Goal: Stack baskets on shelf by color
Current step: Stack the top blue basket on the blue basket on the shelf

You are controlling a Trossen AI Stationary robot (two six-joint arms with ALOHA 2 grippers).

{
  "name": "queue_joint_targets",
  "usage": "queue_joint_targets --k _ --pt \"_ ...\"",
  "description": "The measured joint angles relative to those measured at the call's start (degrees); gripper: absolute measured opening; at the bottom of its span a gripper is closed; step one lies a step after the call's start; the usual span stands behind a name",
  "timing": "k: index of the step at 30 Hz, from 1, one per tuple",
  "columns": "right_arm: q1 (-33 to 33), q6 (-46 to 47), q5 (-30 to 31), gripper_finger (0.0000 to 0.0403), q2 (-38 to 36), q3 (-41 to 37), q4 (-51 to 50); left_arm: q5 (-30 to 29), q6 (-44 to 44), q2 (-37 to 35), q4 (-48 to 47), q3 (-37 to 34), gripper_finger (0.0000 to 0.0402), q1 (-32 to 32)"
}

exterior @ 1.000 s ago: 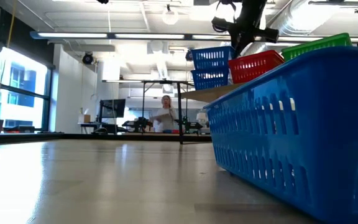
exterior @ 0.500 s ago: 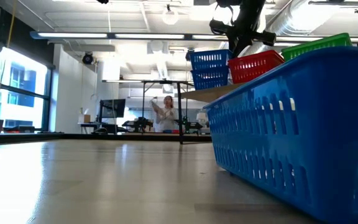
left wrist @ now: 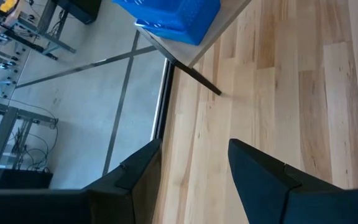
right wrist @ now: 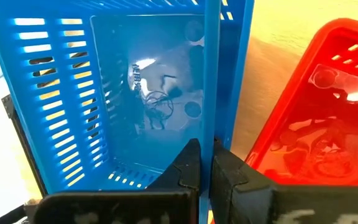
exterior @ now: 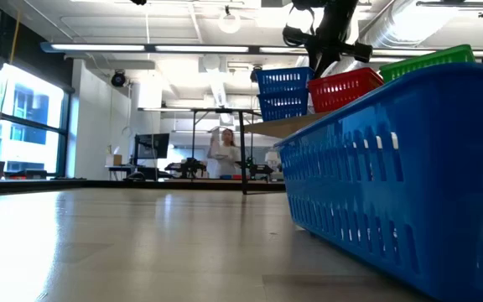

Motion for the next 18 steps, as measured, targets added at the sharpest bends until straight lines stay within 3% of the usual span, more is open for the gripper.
queue_joint_targets --k 8,18 --pt "0.0 0.8 -0.1 0.0012 0.0 0.0 0.0 0.0 0.0 0.0 0.0 0.0 0.0177 0.0" --pt "-0.9 0.5 -0.6 0.0097 -0.2 0.0 0.0 0.0 -0.2 0.0 0.0 0.0 0.0177 0.0"
